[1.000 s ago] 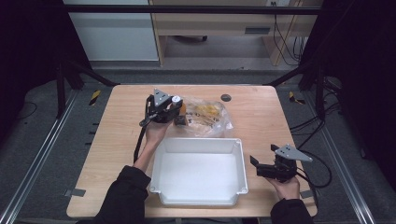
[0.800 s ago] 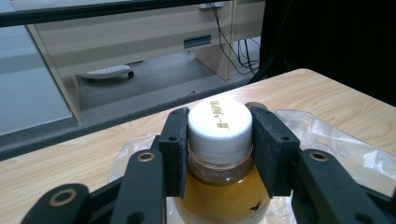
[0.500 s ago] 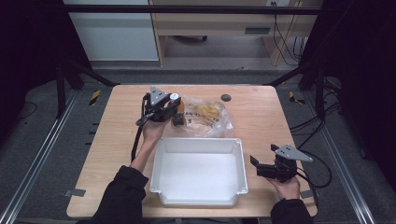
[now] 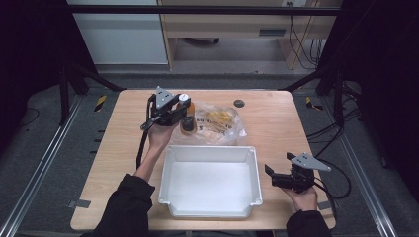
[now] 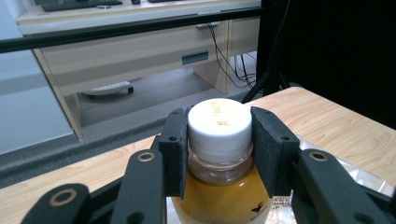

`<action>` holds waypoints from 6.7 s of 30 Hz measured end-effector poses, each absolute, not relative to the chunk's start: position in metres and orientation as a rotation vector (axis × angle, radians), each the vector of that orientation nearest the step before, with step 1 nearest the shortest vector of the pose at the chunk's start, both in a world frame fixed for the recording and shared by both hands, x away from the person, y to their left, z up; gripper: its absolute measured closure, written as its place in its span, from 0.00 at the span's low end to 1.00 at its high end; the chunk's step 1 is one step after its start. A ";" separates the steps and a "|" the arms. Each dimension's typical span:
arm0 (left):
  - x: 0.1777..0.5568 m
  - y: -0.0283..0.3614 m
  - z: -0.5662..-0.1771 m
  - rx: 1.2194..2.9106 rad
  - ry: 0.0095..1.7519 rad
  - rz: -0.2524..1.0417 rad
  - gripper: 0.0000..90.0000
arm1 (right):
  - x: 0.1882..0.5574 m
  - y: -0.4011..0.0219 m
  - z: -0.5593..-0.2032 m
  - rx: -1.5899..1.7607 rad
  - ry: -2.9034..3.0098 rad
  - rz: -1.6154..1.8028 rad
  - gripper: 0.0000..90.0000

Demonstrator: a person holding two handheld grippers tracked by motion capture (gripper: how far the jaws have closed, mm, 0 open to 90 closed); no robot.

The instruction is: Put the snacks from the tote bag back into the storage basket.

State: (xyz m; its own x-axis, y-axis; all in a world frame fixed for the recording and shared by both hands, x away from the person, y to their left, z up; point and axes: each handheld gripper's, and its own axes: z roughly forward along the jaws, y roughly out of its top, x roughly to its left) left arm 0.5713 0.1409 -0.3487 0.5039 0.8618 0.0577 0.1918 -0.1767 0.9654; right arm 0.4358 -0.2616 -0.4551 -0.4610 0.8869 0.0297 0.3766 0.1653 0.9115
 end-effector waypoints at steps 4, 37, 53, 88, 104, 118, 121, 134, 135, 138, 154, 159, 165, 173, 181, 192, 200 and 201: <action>0.568 0.143 -0.339 1.656 0.897 0.784 0.65 | 0.436 -0.262 -0.455 1.191 1.920 1.270 0.07; 0.530 0.154 -0.293 1.624 0.807 0.798 0.65 | 0.435 -0.263 -0.454 1.190 1.913 1.277 0.07; 0.492 0.155 -0.289 1.632 0.733 0.779 0.65 | 0.433 -0.264 -0.453 1.188 1.908 1.280 0.07; 0.428 0.171 -0.338 1.702 0.665 0.716 0.66 | 0.431 -0.263 -0.453 1.177 1.915 1.267 0.07; 0.416 0.173 -0.366 1.748 0.695 0.672 0.65 | 0.430 -0.262 -0.453 1.178 1.921 1.264 0.07; 0.415 0.176 -0.385 1.788 0.728 0.653 0.65 | 0.430 -0.263 -0.453 1.174 1.922 1.262 0.07; 0.415 0.177 -0.387 1.794 0.732 0.652 0.65 | 0.430 -0.263 -0.453 1.176 1.921 1.262 0.07; 0.413 0.179 -0.399 1.823 0.752 0.629 0.65 | 0.430 -0.262 -0.453 1.176 1.923 1.260 0.07; 0.413 0.179 -0.400 1.825 0.754 0.630 0.65 | 0.430 -0.262 -0.453 1.178 1.923 1.261 0.07; 0.413 0.179 -0.401 1.825 0.758 0.633 0.65 | 0.430 -0.263 -0.453 1.173 1.920 1.262 0.07; 0.409 0.184 -0.406 1.808 0.747 0.636 0.65 | 0.429 -0.263 -0.453 1.176 1.922 1.262 0.07; 0.407 0.184 -0.408 1.794 0.745 0.636 0.65 | 0.429 -0.263 -0.453 1.177 1.922 1.264 0.07; 0.408 0.186 -0.410 1.776 0.754 0.629 0.55 | 0.429 -0.263 -0.453 1.178 1.924 1.266 0.07; 0.403 0.198 -0.406 1.739 0.772 0.617 0.36 | 0.428 -0.264 -0.452 1.181 1.918 1.271 0.07; 0.396 0.219 -0.407 1.737 0.806 0.615 0.32 | 0.428 -0.264 -0.452 1.181 1.910 1.272 0.07; 0.410 0.249 -0.424 1.723 0.923 0.660 0.27 | 0.425 -0.265 -0.451 1.181 1.905 1.284 0.07; 0.422 0.262 -0.438 1.765 0.960 0.687 0.24 | 0.425 -0.266 -0.451 1.175 1.901 1.276 0.07; 0.424 0.262 -0.440 1.773 0.971 0.688 0.24 | 0.425 -0.265 -0.451 1.180 1.904 1.276 0.06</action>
